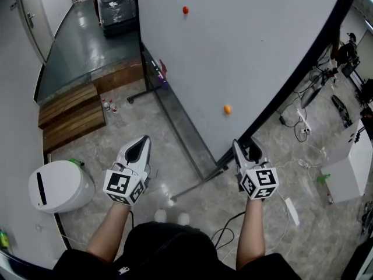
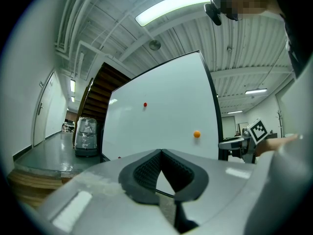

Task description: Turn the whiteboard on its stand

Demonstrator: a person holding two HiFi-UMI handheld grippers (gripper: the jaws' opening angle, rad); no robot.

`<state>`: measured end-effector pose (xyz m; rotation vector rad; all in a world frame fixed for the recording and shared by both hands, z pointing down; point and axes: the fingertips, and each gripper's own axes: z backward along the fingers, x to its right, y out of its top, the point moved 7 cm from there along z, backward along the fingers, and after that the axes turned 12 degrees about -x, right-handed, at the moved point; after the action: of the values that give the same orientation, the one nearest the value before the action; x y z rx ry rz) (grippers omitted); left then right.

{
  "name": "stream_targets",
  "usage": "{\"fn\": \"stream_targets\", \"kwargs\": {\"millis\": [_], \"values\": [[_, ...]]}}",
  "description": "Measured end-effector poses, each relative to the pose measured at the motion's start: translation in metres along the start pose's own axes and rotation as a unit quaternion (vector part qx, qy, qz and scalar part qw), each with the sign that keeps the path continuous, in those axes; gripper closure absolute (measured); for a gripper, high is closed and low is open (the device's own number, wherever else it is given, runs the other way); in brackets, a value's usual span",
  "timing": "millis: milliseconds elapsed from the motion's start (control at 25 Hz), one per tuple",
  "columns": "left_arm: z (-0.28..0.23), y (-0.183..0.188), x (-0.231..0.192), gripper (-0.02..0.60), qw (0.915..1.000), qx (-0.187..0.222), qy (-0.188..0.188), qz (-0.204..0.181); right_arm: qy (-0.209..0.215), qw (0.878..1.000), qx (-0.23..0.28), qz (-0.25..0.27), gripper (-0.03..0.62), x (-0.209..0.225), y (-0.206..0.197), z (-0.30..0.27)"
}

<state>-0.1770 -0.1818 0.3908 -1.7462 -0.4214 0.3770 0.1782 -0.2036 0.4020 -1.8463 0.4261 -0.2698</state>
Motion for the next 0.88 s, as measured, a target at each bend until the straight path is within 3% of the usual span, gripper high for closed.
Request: {"fn": "stream_targets", "kwargs": {"millis": [360, 560, 880], "values": [[-0.008, 0.004, 0.018, 0.577, 0.9995, 0.005, -0.031, -0.003, -0.027, 0.999, 0.027, -0.007, 0.376, -0.002, 0.008, 0.052], [-0.010, 0.008, 0.032, 0.577, 0.9984, 0.008, -0.055, -0.003, -0.016, 0.998, 0.055, -0.018, 0.377, -0.021, 0.025, 0.079], [-0.001, 0.016, 0.054, 0.577, 0.9971, 0.021, -0.074, 0.002, 0.013, 0.996, 0.078, -0.032, 0.494, -0.059, 0.031, 0.096]]}}
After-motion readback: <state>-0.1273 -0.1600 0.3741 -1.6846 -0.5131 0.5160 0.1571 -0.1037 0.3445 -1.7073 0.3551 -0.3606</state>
